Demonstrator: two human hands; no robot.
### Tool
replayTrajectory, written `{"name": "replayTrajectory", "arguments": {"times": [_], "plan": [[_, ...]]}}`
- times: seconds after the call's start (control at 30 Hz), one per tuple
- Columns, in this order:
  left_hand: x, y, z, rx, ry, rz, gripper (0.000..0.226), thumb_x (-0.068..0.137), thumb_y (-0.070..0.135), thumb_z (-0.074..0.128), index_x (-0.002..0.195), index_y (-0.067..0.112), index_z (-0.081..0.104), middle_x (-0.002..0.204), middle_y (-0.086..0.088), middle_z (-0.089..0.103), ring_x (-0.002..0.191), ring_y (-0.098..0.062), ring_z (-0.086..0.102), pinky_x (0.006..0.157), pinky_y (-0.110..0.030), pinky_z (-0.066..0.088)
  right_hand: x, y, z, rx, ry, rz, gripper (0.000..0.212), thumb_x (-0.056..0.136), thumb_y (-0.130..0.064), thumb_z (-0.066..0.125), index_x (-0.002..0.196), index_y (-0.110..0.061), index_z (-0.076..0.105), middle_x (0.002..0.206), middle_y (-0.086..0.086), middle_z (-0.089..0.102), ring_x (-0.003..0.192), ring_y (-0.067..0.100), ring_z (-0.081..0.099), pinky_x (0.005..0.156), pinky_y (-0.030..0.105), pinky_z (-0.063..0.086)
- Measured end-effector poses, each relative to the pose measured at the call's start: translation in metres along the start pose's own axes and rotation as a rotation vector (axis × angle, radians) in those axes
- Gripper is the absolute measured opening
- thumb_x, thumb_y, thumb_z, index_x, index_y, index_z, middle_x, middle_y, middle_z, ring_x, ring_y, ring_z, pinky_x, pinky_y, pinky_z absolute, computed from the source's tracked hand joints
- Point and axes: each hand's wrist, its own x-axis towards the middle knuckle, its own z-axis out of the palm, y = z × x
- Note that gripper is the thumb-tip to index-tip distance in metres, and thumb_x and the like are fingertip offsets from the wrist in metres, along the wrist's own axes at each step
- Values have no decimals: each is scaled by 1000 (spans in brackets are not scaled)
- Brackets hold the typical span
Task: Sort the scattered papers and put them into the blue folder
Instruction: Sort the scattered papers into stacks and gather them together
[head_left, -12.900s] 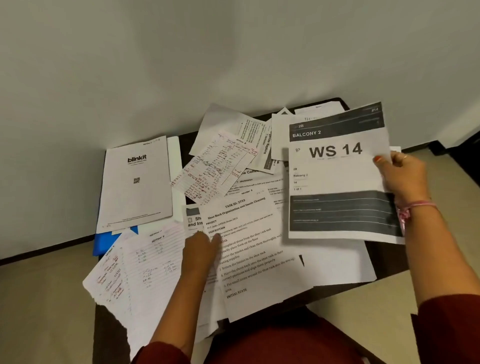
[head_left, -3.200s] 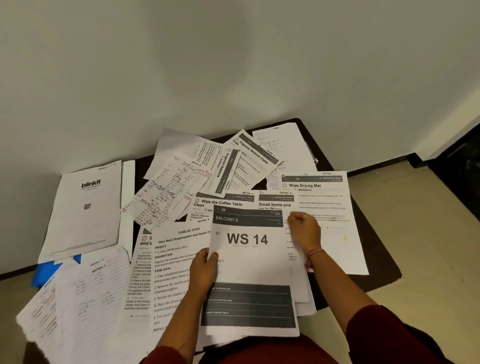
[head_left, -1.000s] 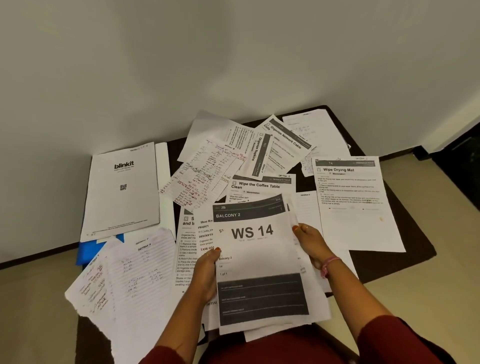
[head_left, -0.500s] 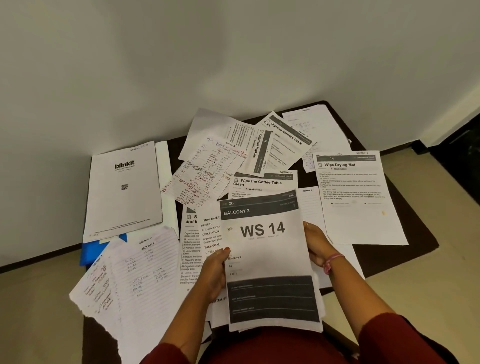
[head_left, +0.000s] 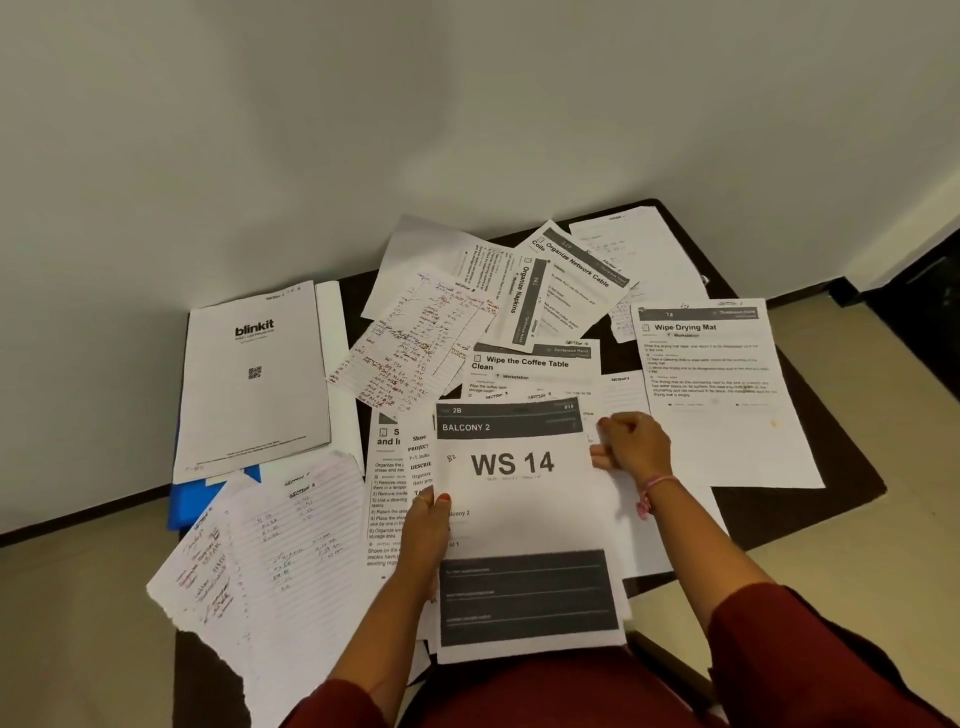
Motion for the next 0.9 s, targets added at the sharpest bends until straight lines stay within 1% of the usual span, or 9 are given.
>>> {"name": "replayTrajectory", "arguments": {"times": [0.07,0.1,0.17,0.3,0.37,0.47,0.6,0.7,0.9], "plan": [[0,-1,-1,-1,-4,3,32,101,24,41,132,17,49,123,-7,61,103,-23,63,90,-42,55,6,-1,1,-58,33,2,7,86,-16,65,89,-9,65,72,13,66,51,18,60,51,27,56],[0,-1,-1,-8,-5,4,33,101,24,41,133,17,48,123,-7,61,104,-23,63,90,-43,55,8,-1,2,-133,31,-20,15,85,-20,67,73,-10,66,61,10,62,49,18,55,56,29,54],[0,-1,-1,-22,1,12,33,102,22,41,133,15,48,122,-7,60,104,-23,62,90,-41,54,12,-3,5,-209,20,-31,41,84,-26,69,48,-15,50,49,5,47,49,18,44,61,26,41],[2,0,-2,-74,15,-6,32,102,19,40,132,15,48,125,-7,60,106,-23,61,93,-43,53,15,-4,9,-214,12,-30,47,84,-21,68,45,-17,42,49,2,42,51,16,39,55,25,32],[4,0,-3,-106,29,-27,34,102,18,40,135,14,47,126,-5,58,108,-23,60,93,-40,52,17,-5,9,-215,20,-43,42,86,-19,66,49,-16,45,53,3,47,56,18,43,57,26,34],[8,2,-6,-136,34,-47,38,102,17,40,139,12,43,130,-6,56,111,-24,58,94,-39,50,18,-11,4,-177,44,-70,25,89,-17,62,64,-15,58,72,3,61,72,20,54,70,29,44],[11,9,-9,-181,20,-47,31,103,16,38,132,14,47,118,-4,61,96,-19,62,75,-31,52,21,-23,-15,-180,119,-187,16,93,-16,56,82,-10,66,82,7,64,78,24,56,70,26,38],[12,14,-9,-210,1,-55,26,103,15,38,126,16,50,111,-5,63,90,-18,64,65,-28,51,24,-32,-39,-228,179,-256,19,94,-15,53,97,-2,68,93,14,67,82,22,54,71,24,34],[13,18,-6,-248,-7,-80,22,102,11,40,119,13,53,99,-4,65,85,-21,65,64,-31,51,23,-56,-92,-259,301,-393,25,98,-15,48,111,1,63,108,18,65,98,31,58,80,25,37]]}}
